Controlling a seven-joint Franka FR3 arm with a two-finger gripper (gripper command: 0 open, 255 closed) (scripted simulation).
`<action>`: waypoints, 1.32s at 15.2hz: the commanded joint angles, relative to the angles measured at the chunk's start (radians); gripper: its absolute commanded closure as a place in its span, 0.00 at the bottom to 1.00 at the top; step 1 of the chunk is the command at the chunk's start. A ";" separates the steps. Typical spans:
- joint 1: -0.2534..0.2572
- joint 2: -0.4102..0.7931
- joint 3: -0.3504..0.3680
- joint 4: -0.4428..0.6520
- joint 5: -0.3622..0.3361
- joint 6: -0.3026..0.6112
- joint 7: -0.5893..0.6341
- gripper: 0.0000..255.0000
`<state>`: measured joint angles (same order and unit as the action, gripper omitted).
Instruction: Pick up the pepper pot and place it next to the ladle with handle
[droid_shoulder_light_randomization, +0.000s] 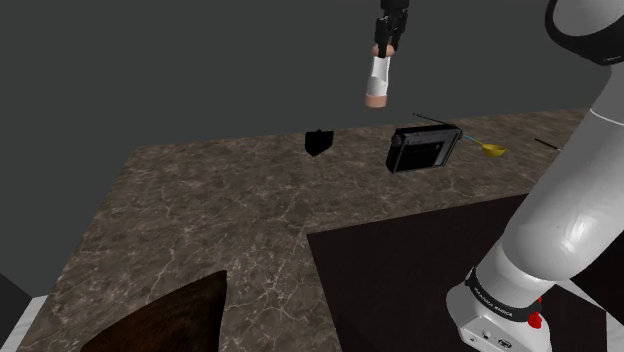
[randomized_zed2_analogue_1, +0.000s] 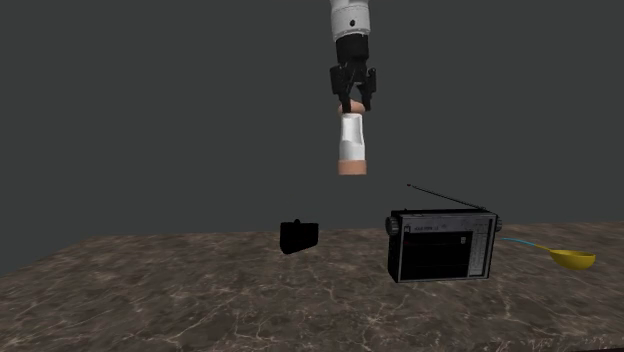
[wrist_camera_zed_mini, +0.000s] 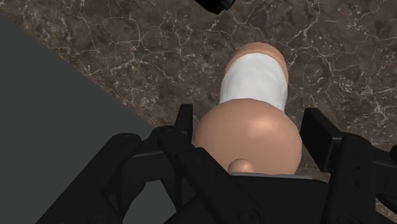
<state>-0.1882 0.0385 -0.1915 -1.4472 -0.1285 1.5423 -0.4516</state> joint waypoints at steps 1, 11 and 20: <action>-0.020 -0.036 -0.019 -0.054 -0.004 0.025 -0.039 1.00; -0.126 -0.128 -0.135 -0.162 -0.016 0.073 -0.255 1.00; -0.222 -0.116 -0.261 -0.149 0.001 0.098 -0.476 1.00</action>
<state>-0.4005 -0.0783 -0.4398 -1.5923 -0.1288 1.6333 -0.9046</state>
